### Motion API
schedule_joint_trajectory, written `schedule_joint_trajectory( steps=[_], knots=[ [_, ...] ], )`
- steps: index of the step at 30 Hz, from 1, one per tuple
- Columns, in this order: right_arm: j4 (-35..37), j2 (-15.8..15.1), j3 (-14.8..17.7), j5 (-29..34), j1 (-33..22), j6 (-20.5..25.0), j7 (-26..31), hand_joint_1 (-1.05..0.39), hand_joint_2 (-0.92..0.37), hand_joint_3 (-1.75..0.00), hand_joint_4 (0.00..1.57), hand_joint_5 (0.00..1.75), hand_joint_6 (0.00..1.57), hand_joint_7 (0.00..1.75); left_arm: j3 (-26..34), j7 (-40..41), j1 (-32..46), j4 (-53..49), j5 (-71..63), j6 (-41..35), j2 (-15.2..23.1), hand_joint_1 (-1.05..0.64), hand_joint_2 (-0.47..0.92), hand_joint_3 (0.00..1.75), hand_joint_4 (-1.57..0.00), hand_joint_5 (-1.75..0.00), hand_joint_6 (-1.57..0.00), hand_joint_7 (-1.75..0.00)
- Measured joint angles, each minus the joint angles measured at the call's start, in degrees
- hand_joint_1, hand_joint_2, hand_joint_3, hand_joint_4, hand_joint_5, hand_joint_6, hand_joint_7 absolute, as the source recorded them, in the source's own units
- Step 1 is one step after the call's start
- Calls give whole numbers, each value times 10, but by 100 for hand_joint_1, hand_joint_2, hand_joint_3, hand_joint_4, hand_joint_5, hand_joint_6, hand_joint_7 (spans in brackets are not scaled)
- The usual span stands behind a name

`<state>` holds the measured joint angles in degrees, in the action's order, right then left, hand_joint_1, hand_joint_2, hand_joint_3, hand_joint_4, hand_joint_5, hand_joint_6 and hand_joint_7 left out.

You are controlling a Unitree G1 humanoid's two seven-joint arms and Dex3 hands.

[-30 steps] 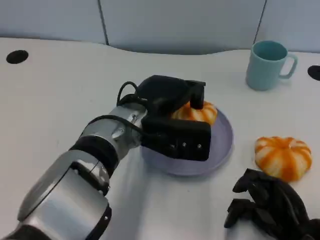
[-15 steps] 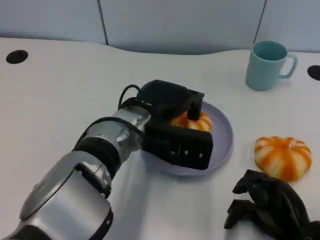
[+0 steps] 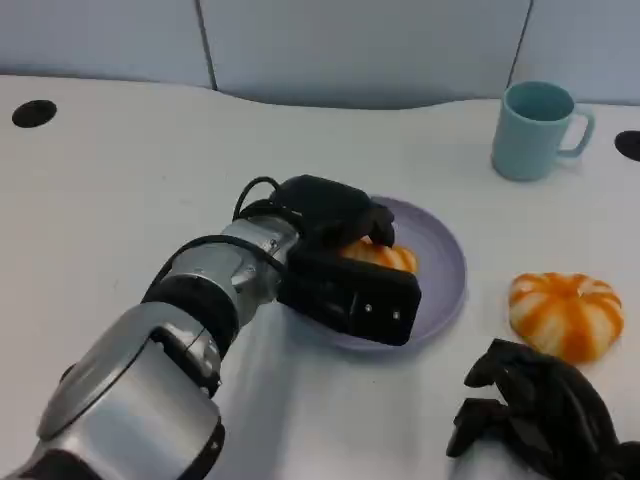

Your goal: Grasp the bread from the table and place it into the plate.

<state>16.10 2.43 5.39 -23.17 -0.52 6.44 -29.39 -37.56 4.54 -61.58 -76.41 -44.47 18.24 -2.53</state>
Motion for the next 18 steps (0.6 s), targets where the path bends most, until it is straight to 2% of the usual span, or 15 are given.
schedule_joint_trajectory(
  steps=[10, 18],
  knots=[
    [0, 0, 1, 0, 0, 0, 1, -86, -77, 0, 144, 81, 128, 74, 4, -33, -8, 1, 7, -4, 2, -84, 92, 31, -13, -27, -28, 0],
    [4, -6, 4, 0, 2, 0, 0, -86, -77, 0, 145, 81, 126, 78, 12, -35, -9, 8, 9, 13, 22, -86, 92, 34, -11, -28, -29, -1]
  ],
)
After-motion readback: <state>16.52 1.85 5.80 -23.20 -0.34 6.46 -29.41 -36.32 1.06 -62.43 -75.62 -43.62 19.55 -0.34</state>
